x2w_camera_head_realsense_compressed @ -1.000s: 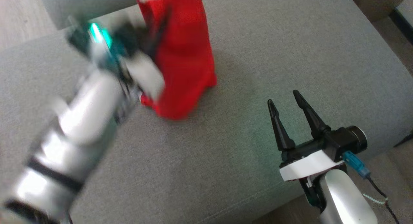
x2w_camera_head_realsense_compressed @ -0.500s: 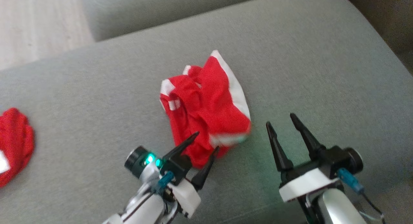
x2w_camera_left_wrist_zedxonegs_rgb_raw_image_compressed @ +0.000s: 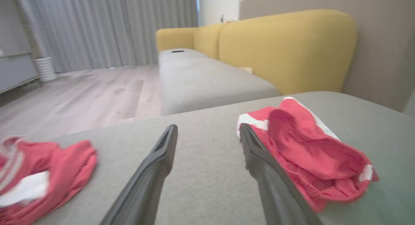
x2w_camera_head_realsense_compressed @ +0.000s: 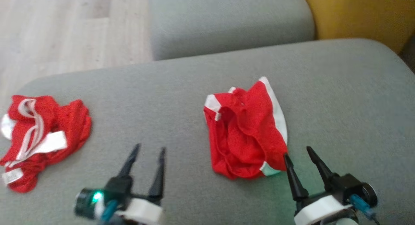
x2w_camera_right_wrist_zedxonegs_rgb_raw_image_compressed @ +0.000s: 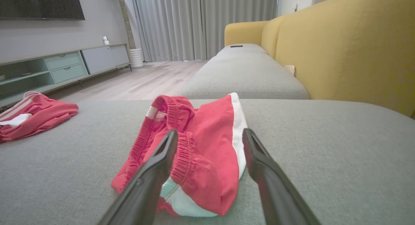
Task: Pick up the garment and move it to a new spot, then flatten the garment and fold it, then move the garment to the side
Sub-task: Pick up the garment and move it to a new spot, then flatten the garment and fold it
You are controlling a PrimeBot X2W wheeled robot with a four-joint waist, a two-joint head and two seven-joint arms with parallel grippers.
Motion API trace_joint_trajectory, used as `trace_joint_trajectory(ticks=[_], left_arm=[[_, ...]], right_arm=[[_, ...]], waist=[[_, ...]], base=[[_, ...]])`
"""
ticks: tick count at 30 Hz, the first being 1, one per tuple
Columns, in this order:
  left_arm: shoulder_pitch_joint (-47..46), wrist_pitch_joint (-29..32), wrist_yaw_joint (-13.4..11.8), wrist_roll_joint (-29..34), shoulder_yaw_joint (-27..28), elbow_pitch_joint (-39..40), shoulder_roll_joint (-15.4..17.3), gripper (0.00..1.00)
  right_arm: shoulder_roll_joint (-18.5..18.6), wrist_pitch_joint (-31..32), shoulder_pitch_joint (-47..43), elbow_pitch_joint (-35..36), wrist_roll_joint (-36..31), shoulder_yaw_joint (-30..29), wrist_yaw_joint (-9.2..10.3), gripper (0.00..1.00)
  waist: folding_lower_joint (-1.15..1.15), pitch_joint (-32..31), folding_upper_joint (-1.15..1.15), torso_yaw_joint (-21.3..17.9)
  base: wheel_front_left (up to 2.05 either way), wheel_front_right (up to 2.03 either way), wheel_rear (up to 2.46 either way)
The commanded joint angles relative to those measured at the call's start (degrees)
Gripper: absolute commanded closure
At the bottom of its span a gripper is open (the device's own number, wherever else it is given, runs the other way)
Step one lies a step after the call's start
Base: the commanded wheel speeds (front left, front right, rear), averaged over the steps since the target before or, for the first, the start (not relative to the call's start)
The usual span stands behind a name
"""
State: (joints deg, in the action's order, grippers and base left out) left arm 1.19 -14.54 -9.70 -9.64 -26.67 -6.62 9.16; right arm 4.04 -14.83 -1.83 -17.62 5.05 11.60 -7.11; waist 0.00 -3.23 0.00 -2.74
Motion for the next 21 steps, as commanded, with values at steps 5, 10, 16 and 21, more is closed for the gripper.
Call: trace_joint_trajectory(ticks=[5, 10, 16, 21], left_arm=[[4.51, -0.45, -1.6, 1.58, 9.78, 7.22, -0.83, 0.0], [9.97, -0.46, -0.79, 2.13, 15.51, 10.87, -2.71, 0.0], [13.37, -0.46, 1.57, 3.74, 18.66, 11.14, -4.15, 0.0], [14.34, -0.46, 2.77, 5.43, 19.5, 10.9, -4.8, 0.0]], right_arm=[[-0.14, -0.17, -0.56, 1.87, 0.62, -1.66, -0.37, 0.0], [-0.52, -0.17, -2.65, 2.66, 0.19, -2.85, -0.37, 0.0], [-0.87, -0.17, -3.97, 3.85, -0.18, -3.61, -0.37, 0.0], [-1.03, -0.17, -4.41, 3.94, -0.21, -3.54, -0.37, 0.0]], waist=[[0.0, -3.34, 0.0, 3.86], [0.0, -4.68, 0.0, 4.64], [0.0, -5.35, 0.0, 4.53], [0.0, -5.6, 0.0, 4.02]], base=[[0.0, 0.0, 0.0], [0.0, 0.0, 0.0], [0.0, 0.0, 0.0], [0.0, 0.0, 0.0]])
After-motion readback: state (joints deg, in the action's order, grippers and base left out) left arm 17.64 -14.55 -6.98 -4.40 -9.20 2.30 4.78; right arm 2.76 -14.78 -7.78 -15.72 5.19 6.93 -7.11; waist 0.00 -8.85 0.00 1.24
